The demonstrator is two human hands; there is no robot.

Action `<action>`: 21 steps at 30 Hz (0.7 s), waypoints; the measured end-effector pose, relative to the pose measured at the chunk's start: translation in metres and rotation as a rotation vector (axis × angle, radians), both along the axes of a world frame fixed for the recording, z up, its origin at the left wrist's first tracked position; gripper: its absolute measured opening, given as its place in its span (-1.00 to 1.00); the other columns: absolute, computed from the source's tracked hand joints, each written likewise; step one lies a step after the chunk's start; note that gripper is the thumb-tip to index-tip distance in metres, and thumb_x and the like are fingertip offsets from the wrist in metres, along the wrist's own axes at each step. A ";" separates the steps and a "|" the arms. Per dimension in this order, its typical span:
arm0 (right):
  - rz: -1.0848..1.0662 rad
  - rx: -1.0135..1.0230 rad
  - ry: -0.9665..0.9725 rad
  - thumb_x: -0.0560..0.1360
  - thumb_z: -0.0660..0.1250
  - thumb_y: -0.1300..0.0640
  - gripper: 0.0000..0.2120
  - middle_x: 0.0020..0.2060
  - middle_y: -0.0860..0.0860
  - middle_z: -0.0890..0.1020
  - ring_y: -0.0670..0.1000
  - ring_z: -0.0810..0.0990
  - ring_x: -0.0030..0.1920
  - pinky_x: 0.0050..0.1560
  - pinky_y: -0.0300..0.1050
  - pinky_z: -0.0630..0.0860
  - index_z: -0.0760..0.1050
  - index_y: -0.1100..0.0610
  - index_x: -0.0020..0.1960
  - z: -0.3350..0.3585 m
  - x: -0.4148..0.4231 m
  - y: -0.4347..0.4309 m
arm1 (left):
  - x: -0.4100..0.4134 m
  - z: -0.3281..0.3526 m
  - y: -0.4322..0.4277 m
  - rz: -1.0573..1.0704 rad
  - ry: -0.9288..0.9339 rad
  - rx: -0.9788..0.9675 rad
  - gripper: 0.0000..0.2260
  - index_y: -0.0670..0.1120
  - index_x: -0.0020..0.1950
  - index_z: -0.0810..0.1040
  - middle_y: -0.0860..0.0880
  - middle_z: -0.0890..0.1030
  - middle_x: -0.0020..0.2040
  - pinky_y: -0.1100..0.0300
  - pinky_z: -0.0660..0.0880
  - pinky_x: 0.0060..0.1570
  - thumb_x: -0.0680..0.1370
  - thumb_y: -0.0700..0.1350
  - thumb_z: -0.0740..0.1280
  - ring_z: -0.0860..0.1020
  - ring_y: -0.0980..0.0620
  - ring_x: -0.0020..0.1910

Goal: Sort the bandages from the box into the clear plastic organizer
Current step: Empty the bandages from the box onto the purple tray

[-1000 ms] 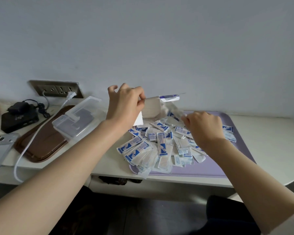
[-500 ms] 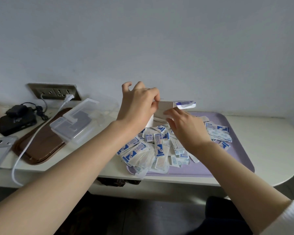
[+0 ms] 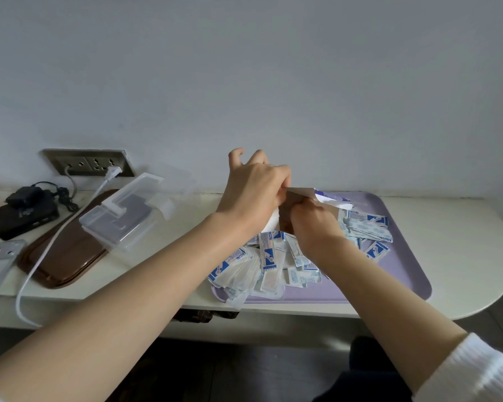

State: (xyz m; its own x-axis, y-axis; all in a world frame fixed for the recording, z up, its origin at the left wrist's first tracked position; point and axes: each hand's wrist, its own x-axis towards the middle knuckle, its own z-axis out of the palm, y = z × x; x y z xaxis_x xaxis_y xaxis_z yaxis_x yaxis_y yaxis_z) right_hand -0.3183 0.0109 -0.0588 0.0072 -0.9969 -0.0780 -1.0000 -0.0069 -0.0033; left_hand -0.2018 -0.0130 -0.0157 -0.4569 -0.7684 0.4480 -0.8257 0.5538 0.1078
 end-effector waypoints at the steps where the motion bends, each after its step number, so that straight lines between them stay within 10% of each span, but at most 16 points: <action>1: -0.004 0.014 0.006 0.54 0.16 0.37 -0.76 0.11 0.16 0.55 0.13 0.55 0.12 0.01 -0.14 0.46 0.45 0.26 0.17 0.000 -0.001 0.000 | -0.001 -0.001 -0.001 0.007 0.010 0.012 -0.93 -0.04 -0.06 0.59 0.02 0.59 -0.23 0.10 -0.02 0.29 0.50 -0.17 0.33 0.41 0.03 0.05; 9: 0.097 -0.196 -0.001 0.56 0.20 0.27 -0.83 0.04 0.06 0.50 0.12 0.55 -0.06 -0.26 -0.10 0.31 0.50 0.14 0.09 -0.006 -0.009 0.001 | 0.010 0.002 -0.012 0.103 0.029 -0.007 -0.90 -0.06 -0.08 0.61 0.01 0.61 -0.22 0.08 0.03 0.28 0.48 -0.21 0.33 0.45 -0.01 0.05; 21: 0.060 -0.194 -0.128 0.60 0.16 0.04 -0.69 0.23 0.01 0.44 0.10 0.59 0.02 -0.15 -0.08 0.45 0.34 0.09 0.31 0.000 -0.025 0.009 | 0.030 0.007 -0.015 0.165 0.050 -0.046 -0.89 -0.10 -0.17 0.60 0.05 0.47 -0.36 0.06 0.10 0.28 0.45 -0.27 0.30 0.48 -0.05 -0.05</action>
State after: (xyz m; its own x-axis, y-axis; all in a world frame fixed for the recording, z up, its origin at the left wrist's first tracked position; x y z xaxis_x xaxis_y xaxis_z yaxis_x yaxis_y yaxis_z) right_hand -0.3429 0.0201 -0.0588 0.0647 -0.9906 0.1202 -0.9892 -0.0795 -0.1230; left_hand -0.1715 -0.0283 -0.0082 -0.3024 -0.8096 0.5031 -0.9001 0.4162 0.1288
